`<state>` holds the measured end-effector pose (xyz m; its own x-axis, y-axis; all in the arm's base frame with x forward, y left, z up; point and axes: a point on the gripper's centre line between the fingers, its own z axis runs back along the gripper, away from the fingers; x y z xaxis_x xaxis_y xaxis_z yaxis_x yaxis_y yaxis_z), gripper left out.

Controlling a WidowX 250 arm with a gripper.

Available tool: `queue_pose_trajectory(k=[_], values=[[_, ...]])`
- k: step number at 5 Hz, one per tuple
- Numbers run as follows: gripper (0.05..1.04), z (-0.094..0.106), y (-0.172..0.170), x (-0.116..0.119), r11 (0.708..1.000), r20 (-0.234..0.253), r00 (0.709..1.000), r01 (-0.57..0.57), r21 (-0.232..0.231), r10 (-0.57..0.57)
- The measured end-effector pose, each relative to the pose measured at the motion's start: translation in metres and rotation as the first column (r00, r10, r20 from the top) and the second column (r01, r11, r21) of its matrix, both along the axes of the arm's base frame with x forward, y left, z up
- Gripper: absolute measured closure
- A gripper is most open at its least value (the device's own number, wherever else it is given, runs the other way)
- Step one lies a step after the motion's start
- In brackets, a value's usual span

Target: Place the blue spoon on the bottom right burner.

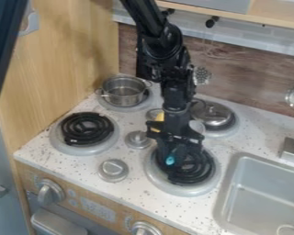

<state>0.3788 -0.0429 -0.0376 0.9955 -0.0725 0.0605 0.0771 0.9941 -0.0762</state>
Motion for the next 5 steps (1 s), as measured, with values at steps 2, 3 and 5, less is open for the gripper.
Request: queue_pose_trajectory(k=[2,3,5], values=[[0.421,0.0,-0.01,-0.003,1.0,0.018,1.0,0.015,-0.023,-0.014],[0.131,0.009,-0.011,-0.017,1.0,0.023,1.0,0.009,-0.009,-0.009],[0.081,0.072,-0.004,-0.028,0.999,0.163,0.986,-0.04,-0.004,0.04]])
